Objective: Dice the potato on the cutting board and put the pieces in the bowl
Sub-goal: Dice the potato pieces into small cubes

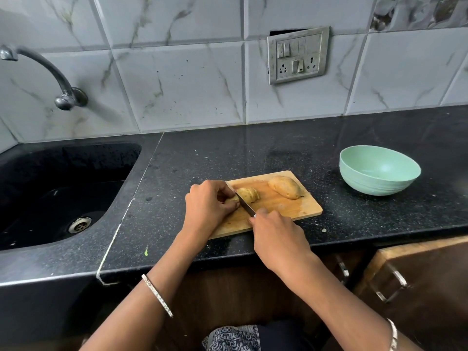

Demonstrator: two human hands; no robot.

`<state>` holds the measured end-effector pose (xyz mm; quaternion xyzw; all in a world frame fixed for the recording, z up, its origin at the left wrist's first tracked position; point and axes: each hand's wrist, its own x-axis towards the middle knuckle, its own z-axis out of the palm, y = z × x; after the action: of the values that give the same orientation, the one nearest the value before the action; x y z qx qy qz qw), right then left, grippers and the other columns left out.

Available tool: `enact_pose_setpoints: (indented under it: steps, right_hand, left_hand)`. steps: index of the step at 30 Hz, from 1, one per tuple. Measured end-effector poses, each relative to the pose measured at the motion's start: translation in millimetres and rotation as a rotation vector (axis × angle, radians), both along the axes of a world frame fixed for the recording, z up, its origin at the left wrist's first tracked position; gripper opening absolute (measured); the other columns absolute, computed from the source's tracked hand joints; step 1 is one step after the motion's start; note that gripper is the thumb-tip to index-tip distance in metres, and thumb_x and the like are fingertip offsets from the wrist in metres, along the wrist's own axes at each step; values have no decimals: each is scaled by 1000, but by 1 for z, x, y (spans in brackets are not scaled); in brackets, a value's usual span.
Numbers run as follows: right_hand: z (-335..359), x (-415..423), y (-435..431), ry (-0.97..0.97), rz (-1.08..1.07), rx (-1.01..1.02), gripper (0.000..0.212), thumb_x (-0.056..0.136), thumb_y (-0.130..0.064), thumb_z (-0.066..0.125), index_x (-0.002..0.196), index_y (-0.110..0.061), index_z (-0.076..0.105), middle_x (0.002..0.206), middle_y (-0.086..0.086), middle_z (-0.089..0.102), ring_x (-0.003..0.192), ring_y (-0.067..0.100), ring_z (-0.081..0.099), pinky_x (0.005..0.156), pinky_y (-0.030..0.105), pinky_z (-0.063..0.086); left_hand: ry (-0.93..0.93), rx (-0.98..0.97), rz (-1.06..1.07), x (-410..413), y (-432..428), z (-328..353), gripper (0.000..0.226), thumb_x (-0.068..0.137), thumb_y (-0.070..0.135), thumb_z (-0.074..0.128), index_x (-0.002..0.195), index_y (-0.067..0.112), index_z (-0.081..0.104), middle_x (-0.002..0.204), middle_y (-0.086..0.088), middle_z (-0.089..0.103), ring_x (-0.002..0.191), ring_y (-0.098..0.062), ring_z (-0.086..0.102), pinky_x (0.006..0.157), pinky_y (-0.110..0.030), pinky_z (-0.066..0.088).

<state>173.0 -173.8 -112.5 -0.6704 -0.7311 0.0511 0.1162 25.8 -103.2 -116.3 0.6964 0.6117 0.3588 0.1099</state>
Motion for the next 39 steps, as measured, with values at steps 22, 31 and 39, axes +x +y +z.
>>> enact_pose_setpoints:
  steps: [22, 31, 39]
  right_hand:
    - [26, 11, -21, 175, -4, 7, 26, 108, -39, 33, 128, -23, 39, 93, 0, 57, 80, 23, 53, 62, 37, 41]
    - [13, 8, -24, 159, 45, 0, 51, 109, -37, 34, 157, -46, 19, 109, 4, 65, 99, 28, 62, 68, 36, 44]
    - [6, -1, -8, 186, 77, 35, 52, 109, -33, 35, 159, -39, 21, 112, 6, 67, 100, 28, 64, 67, 35, 44]
  left_hand:
    - [-64, -1, -28, -4, -9, -1, 26, 66, 30, 89, 87, 25, 74, 77, 13, 71, 75, -2, 66, 79, -34, 57]
    - [-83, -22, 14, -6, -11, -5, 25, 67, 28, 88, 89, 28, 74, 78, 15, 70, 79, -3, 65, 83, -30, 53]
    - [-110, -29, 14, -7, -7, -5, 22, 66, 28, 89, 83, 27, 76, 71, 19, 69, 72, 3, 64, 79, -27, 55]
